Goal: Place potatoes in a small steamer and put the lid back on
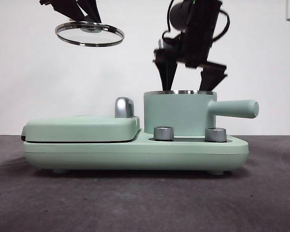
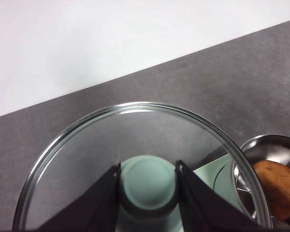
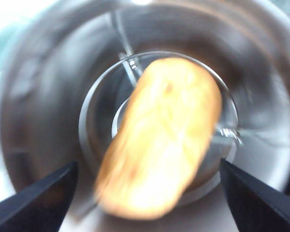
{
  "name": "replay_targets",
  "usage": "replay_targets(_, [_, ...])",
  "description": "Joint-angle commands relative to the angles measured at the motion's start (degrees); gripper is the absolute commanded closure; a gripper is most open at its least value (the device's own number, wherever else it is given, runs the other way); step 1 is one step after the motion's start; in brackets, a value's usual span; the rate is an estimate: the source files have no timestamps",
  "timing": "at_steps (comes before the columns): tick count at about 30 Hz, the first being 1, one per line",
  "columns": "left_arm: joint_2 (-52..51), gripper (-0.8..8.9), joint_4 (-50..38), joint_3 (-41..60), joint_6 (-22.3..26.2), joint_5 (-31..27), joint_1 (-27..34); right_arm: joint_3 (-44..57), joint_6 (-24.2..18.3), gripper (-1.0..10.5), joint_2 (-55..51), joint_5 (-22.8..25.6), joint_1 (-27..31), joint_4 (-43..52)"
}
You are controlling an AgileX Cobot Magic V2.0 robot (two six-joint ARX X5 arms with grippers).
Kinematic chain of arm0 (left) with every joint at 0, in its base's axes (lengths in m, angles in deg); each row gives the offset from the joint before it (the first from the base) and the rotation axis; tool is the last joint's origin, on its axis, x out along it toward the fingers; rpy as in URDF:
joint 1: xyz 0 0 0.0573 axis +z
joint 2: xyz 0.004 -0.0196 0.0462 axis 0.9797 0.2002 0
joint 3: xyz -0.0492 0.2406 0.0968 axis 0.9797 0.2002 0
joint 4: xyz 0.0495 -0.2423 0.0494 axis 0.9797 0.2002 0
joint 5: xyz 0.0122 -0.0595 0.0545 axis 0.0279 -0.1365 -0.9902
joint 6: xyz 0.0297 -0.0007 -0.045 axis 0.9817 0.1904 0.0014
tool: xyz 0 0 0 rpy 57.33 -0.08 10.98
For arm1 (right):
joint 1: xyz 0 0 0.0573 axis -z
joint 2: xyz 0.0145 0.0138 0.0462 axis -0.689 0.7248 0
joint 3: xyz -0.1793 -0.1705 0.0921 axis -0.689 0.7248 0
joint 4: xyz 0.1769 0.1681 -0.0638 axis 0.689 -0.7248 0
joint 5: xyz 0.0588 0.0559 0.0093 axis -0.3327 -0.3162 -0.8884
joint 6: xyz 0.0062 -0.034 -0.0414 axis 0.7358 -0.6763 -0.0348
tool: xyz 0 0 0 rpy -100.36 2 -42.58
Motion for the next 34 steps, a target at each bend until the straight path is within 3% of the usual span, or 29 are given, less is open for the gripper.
replay_targets(1, [1.46, 7.33, -1.46, -2.19, -1.14, 0.24, -0.33, -3.43, -0.02, 4.8, -2.73, -0.02, -0.42, -2.01])
replay_targets(6, [2.43, 7.33, -1.38, -2.19, -1.4, 0.24, -0.7, -3.45, -0.31, 4.8, -9.4, 0.31, -0.13, -7.39])
replay_targets(16, [2.97, 7.57, -1.38, -2.19, -2.64, 0.26, -3.08, 5.88, -1.01, 4.8, -28.72, 0.22, -1.55, -7.45])
replay_targets(23, [3.1, 7.57, -1.42, -2.19, -2.6, 0.26, -6.84, 20.48, -1.03, 4.8, -46.45, 0.28, -4.92, -6.88])
replay_targets(26, [3.32, 7.57, -1.46, -2.19, -2.56, 0.26, -8.76, 28.57, -0.72, 4.8, -54.4, 0.24, -6.1, -2.36])
replay_targets(34, [4.63, 7.57, -1.62, -2.19, -1.97, 0.24, -13.81, 52.61, 6.58, 4.8, -74.42, 2.08, -7.3, 12.63])
